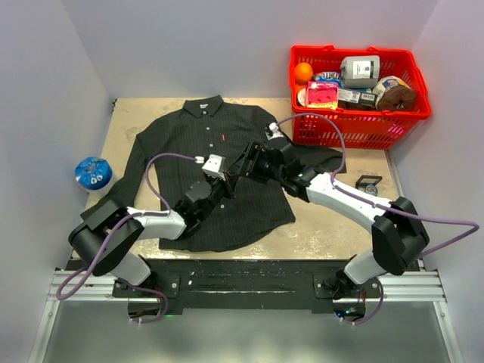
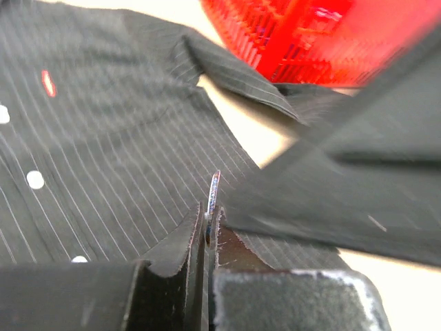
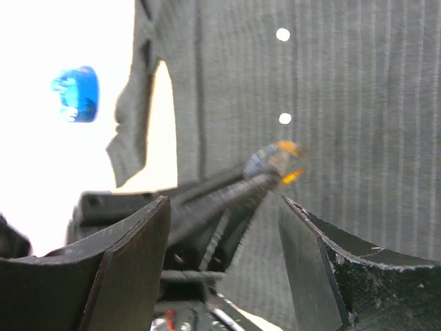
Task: Pin the brooch onto the clothing
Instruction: Pass from the right arm to the left, then pass from the left arm to the right
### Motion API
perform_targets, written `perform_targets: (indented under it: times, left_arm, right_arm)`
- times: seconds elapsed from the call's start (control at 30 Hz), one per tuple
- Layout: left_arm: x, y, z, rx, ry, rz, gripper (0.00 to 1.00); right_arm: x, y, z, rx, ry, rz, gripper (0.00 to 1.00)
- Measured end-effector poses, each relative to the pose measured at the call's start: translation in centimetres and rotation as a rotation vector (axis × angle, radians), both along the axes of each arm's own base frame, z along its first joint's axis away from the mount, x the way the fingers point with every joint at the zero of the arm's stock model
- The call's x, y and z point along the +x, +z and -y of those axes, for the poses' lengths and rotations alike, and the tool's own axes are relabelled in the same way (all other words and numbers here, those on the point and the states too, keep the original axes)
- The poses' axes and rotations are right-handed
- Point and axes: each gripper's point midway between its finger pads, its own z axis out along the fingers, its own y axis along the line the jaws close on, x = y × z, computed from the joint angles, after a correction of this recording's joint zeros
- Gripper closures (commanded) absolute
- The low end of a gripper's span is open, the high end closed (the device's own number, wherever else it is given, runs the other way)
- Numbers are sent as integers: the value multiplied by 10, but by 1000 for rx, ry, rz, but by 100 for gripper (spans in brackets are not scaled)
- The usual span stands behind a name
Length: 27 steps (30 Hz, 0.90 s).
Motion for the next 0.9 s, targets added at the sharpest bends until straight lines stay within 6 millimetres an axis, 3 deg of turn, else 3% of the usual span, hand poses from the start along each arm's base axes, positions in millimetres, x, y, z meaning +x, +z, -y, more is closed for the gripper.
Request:
perform_targets:
  times: [0.3,0.5,0.7,0.9]
  left_arm:
    - [-14,27,6,264,-23,189,100]
    - [-20,38,12,422,-15,271,100]
    - [-17,44,4,508,41,308,100]
    - [-14,42,-2,543,98,301,100]
  right_arm:
    - [4,45,7,112,-47,51,33]
    - [5,48,7,139,-57,41,34]
    - [5,50,6,155,-64,30,37]
    - [3,36,10,141,-85,2,39]
